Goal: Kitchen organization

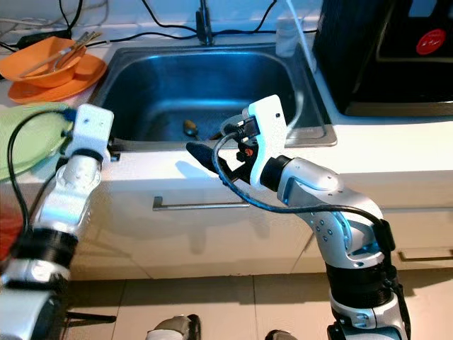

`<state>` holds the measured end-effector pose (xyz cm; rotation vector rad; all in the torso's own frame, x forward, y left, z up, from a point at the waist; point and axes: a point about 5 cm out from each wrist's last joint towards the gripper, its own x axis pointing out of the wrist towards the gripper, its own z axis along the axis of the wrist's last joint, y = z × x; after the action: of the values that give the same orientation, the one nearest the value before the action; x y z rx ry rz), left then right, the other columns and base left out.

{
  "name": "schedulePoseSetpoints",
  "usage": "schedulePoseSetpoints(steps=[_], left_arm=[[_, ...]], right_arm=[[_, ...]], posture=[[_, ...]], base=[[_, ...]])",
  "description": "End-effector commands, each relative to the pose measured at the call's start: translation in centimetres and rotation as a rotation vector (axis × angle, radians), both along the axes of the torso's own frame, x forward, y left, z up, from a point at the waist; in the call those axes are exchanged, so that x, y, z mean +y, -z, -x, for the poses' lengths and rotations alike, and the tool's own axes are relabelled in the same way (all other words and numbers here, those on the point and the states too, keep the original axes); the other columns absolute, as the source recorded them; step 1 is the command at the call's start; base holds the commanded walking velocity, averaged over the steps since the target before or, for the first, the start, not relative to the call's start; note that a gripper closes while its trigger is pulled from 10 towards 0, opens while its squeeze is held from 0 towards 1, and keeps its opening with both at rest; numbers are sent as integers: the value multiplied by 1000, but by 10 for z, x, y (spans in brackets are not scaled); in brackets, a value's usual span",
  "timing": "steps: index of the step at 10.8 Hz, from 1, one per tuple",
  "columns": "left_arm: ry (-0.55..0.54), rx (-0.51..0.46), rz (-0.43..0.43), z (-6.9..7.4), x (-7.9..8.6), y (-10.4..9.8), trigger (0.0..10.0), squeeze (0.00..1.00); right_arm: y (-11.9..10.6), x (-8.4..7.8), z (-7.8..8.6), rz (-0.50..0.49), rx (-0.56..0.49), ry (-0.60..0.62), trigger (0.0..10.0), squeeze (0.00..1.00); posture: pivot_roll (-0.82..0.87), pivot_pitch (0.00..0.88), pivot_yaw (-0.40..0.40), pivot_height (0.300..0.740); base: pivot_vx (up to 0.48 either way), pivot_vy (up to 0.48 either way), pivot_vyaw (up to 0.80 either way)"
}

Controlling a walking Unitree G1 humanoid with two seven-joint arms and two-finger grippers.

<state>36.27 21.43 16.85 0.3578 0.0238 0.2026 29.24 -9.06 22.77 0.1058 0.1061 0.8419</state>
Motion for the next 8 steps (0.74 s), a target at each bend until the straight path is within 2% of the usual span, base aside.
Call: schedulePoseSetpoints(steps=[1,2,3,5,7,8], left_arm=[[-42,-37,79,4,3,-3,10000,1000],[-77,-90,118,10,0,-8,10000,1000],[-94,-109,140,15,-2,-10,10000,1000],[-117,-148,196,26,-8,-14,10000,1000],[-135,-191,261,31,-9,-23,10000,1000],[-179,-206,343,35,-3,-26,10000,1000]], right_arm=[[-3,3,-1,0,-15,-14,10000,392],[-4,3,-3,3,-18,-19,10000,247],[-4,3,-4,4,-20,-21,10000,145],[-4,6,-7,3,-24,-34,10000,122],[-5,6,-8,3,-25,-35,10000,110],[-4,6,-8,6,-25,-36,10000,98]], posture=[[72,92,29,740],[77,90,23,740],[84,91,16,740],[95,89,8,740],[96,90,5,740],[94,91,3,740]], base=[[0,0,0],[0,0,0],[0,0,0],[0,0,0],[0,0,0],[0,0,0]])
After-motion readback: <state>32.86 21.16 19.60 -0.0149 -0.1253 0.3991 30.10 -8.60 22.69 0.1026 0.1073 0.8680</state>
